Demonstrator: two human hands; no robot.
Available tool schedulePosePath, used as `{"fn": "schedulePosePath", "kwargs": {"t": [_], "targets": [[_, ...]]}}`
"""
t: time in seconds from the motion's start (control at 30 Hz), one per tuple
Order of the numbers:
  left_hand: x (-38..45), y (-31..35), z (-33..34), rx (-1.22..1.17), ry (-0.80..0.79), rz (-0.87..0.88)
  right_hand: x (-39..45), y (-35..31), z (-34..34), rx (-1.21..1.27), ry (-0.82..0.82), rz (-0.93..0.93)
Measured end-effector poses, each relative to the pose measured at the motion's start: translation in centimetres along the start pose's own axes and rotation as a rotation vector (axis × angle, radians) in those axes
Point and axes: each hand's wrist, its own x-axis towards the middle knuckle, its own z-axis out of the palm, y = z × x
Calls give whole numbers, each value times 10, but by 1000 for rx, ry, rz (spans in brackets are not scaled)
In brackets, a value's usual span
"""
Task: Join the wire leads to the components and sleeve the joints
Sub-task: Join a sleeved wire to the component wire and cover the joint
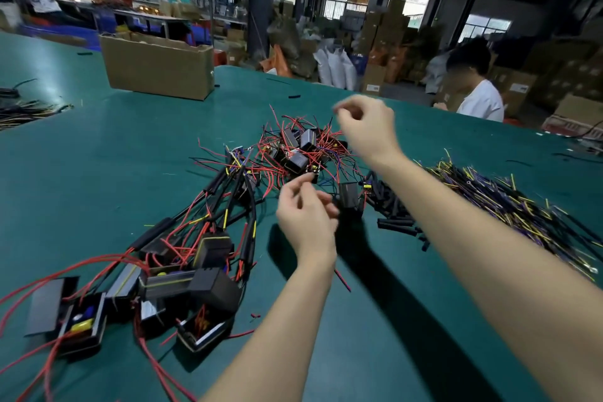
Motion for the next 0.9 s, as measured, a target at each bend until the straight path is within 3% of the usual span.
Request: {"fn": "schedulePosePath", "kwargs": {"t": [0.13, 0.23, 0.33, 0.47, 0.6, 0.7, 0.9], "targets": [[9, -2, -5, -14, 154, 91, -5, 48, -16, -294, -380, 326], [8, -3, -4, 90, 162, 114, -20, 52, -8, -359, -596, 346], [9, -5, -5, 184, 123, 115, -25, 54, 2, -414, -645, 306], [10, -8, -6, 258, 62, 112, -25, 55, 0, -288, -509, 312], [11, -9, -6, 271, 54, 102, -15, 48, -27, 183, -135, 272], [12, -8, -6, 262, 30, 92, -8, 36, -56, 442, 30, 213], [4, -1, -3, 233, -90, 117, -19, 16, -107, 813, 150, 269]]}}
